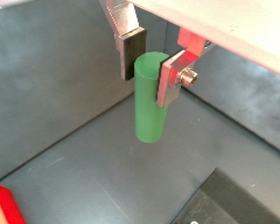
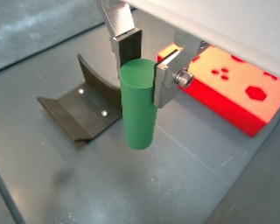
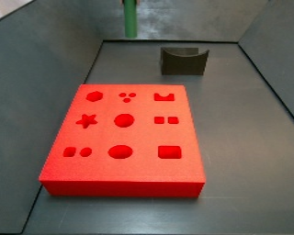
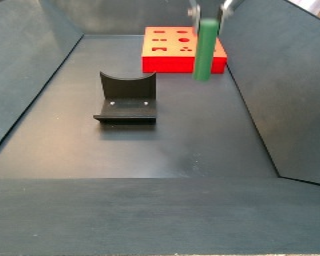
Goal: Pick up the round object. Move up. Move to above the board. Insert the round object.
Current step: Move to above the board.
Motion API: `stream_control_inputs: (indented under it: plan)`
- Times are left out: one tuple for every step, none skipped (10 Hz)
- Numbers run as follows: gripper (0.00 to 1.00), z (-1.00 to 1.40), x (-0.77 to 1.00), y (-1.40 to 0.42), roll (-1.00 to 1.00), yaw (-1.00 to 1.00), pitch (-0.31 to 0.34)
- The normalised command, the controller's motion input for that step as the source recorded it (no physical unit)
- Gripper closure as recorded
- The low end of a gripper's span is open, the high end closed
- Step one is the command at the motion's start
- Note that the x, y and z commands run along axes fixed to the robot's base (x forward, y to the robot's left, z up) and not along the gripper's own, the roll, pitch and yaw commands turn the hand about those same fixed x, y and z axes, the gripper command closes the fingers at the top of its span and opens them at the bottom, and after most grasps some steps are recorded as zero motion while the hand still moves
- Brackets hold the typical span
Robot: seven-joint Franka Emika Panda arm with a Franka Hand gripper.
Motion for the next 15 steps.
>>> stream_control_inputs:
  plan:
    - [1.0,0.93,0.06,-0.06,0.12,0.08,0.102]
    - [1.0,0.69,0.04,-0.03,0.1,0.05,0.092]
    - [1.0,0.51,0.03,-0.02,0.09,0.04,0.091]
    - [1.0,0.33,0.02,-0.01,0.08,0.04,0.09]
    - [1.0,0.29,0.09,-1.0,-0.07,-0.33,0.207]
    - [1.0,0.25,0.1,-1.0,-0.07,-0.31,0.197]
    - [1.0,0.27,0.1,-1.0,-0.07,-0.19,0.179]
    - [1.0,0.27,0.1,-1.0,-0.09,-0.07,0.124]
    - [1.0,0.27,0.1,-1.0,-0.07,-0.04,0.098]
    - [1.0,0.27,0.11,-1.0,-0.01,-0.02,0.079]
    - [1.0,0.28,0.11,-1.0,0.0,0.0,0.077]
    - [1.0,0.28,0.12,-1.0,0.0,0.0,0.082]
    - [1.0,0.27,0.13,-1.0,0.0,0.0,0.088]
    - [1.0,0.28,0.15,-1.0,0.01,0.01,0.108]
    - [1.0,0.28,0.19,-1.0,0.0,0.01,0.127]
